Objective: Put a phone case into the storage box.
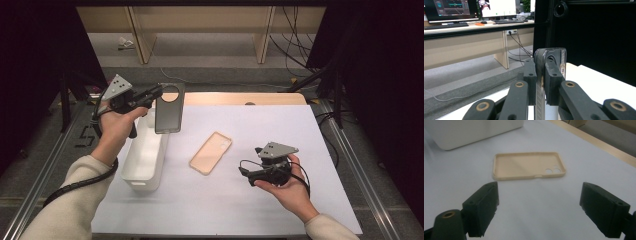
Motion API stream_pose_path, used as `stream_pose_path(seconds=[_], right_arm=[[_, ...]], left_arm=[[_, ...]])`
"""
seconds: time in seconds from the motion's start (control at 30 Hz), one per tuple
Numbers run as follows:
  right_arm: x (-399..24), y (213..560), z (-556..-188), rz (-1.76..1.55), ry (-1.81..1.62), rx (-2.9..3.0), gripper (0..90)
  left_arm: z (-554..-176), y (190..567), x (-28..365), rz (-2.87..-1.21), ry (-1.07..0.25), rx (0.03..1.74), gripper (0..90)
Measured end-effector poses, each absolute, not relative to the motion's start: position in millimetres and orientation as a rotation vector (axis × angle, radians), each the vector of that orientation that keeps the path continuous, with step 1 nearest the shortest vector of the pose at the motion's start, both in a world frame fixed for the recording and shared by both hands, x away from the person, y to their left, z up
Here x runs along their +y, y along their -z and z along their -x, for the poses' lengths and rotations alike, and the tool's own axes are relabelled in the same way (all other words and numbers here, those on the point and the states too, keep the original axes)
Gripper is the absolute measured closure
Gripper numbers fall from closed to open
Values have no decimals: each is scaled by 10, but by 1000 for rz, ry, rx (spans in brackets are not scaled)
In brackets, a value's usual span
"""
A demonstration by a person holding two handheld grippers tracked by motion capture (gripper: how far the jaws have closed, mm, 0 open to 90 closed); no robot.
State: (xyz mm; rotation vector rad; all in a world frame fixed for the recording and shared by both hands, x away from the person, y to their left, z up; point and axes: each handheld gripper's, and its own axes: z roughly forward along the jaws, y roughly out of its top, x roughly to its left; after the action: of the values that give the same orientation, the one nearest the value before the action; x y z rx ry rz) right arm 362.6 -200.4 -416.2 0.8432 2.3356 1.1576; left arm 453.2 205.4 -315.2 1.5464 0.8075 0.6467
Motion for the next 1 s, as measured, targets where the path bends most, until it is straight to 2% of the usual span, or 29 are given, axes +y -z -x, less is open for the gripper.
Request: stream_pose_path(seconds=[1.0], right_arm=[[-2010, 4162, -3630, -846, -1161, 2333, 164]], left_arm=[[-4669, 3167, 2299, -1516, -680, 865, 814]])
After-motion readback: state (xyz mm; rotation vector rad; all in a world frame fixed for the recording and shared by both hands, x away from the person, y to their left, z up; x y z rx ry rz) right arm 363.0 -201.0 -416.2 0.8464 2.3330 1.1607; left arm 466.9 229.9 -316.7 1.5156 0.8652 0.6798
